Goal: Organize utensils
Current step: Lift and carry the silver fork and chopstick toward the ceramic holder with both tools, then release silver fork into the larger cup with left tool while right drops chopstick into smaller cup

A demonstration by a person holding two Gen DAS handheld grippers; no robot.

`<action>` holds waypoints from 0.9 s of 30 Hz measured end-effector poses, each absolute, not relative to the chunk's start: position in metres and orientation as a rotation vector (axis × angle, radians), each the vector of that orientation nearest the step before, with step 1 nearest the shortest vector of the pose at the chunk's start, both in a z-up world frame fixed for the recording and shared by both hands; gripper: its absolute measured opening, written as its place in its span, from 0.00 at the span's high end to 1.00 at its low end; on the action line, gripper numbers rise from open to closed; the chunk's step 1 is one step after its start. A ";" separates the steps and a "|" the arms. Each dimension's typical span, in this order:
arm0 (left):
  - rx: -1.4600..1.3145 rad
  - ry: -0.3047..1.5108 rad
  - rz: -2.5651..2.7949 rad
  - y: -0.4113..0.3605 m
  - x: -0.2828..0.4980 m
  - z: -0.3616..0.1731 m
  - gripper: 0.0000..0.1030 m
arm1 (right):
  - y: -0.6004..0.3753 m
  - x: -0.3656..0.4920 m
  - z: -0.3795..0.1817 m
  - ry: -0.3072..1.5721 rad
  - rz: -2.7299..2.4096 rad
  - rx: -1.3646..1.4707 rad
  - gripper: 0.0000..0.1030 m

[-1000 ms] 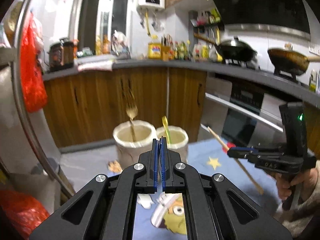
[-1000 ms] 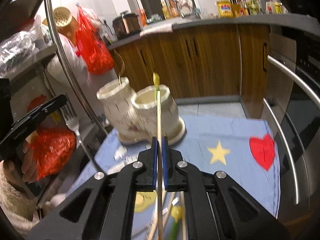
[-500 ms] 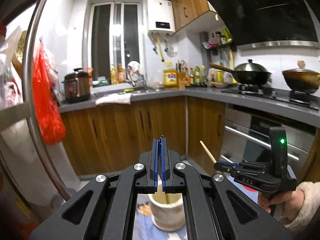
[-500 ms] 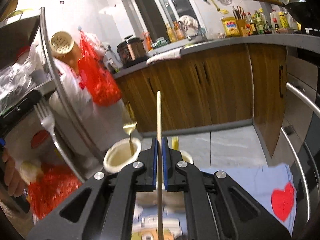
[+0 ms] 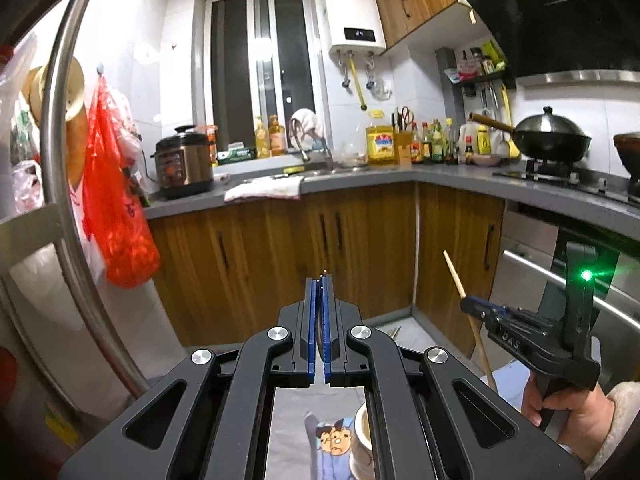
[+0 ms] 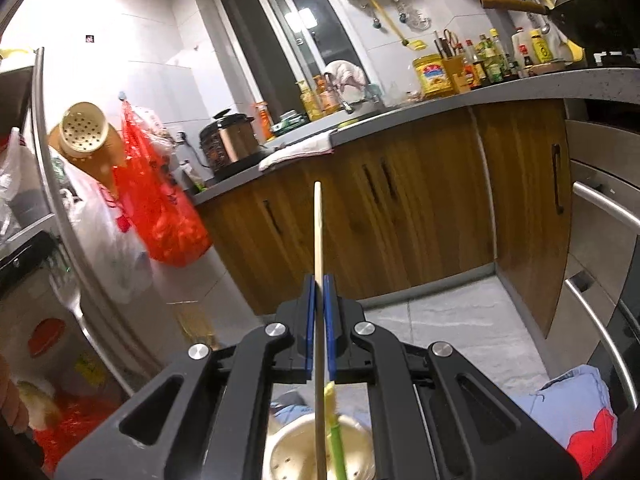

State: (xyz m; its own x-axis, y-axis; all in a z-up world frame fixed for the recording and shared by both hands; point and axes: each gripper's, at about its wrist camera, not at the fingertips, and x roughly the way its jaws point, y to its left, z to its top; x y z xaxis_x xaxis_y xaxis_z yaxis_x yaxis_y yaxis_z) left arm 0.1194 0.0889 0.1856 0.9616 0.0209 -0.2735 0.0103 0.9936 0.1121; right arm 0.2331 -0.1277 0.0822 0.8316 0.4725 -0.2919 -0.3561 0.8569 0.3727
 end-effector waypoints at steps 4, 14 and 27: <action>0.156 0.294 0.036 0.083 0.131 0.166 0.96 | -0.122 0.239 0.068 0.374 0.412 0.296 0.96; 0.178 0.398 0.007 0.078 0.144 0.118 0.96 | -0.118 0.219 0.035 0.424 0.447 0.232 0.96; 0.166 0.440 -0.015 0.074 0.147 0.092 0.96 | -0.136 0.192 0.017 0.481 0.462 0.198 0.96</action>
State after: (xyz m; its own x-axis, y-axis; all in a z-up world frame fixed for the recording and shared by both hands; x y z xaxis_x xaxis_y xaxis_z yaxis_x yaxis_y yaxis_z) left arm 0.1467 0.0737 0.0919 0.9048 0.0211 -0.4252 0.0508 0.9863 0.1571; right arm 0.1919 -0.1357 0.0172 0.7864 0.4712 -0.3994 -0.3795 0.8788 0.2894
